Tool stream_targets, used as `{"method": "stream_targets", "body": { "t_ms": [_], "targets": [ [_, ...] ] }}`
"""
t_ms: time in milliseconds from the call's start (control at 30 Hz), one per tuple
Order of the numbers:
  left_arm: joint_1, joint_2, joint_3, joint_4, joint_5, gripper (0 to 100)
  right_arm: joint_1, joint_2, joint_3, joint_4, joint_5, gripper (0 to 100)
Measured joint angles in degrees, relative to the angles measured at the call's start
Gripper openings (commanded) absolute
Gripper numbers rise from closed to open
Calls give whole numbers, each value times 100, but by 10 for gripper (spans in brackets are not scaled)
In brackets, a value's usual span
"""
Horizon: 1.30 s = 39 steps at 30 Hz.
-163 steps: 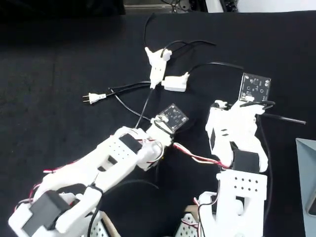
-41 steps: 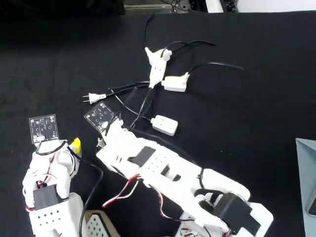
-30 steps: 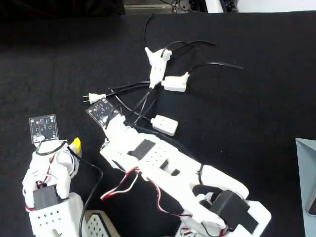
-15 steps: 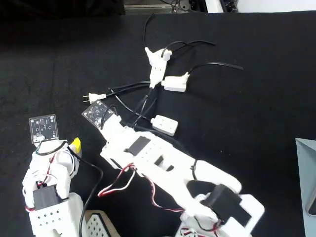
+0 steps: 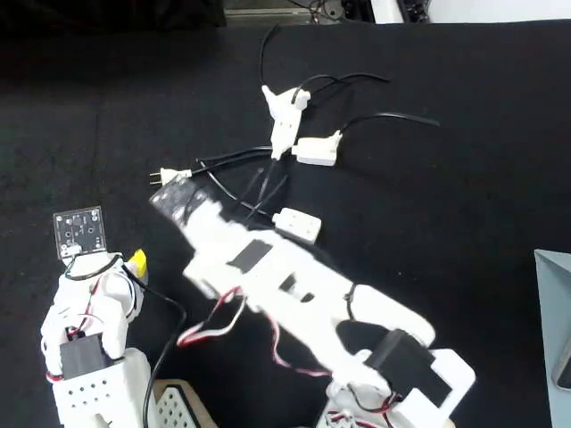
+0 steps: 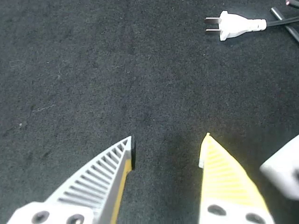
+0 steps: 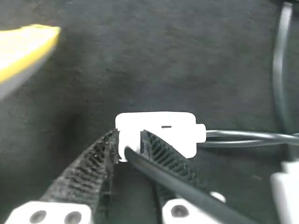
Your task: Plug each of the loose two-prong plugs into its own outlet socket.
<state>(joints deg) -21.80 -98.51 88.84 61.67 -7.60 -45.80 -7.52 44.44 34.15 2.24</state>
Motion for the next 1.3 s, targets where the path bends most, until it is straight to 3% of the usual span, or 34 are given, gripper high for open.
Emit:
{"method": "stream_targets", "body": {
  "t_ms": [267,467,600,667,833,1000,1167,1300],
  "targets": [
    [0,0,0,0,0,235,1160,-149,-712,-18,501,15],
    [0,0,0,0,0,235,1723,-97,-1187,-703,536,20],
    [0,0,0,0,0,235,2031,527,-1495,-1055,475,149],
    [0,0,0,0,0,235,2136,923,-1679,-1099,273,195],
    [0,0,0,0,0,235,2215,1451,-2163,-905,-325,152],
    [0,0,0,0,0,235,2171,1503,-2760,-413,-1547,132],
    [0,0,0,0,0,235,1503,1697,-2989,-264,-2945,132],
    [0,0,0,0,0,235,1108,2321,-3235,-571,-3376,132]
  ]
}}
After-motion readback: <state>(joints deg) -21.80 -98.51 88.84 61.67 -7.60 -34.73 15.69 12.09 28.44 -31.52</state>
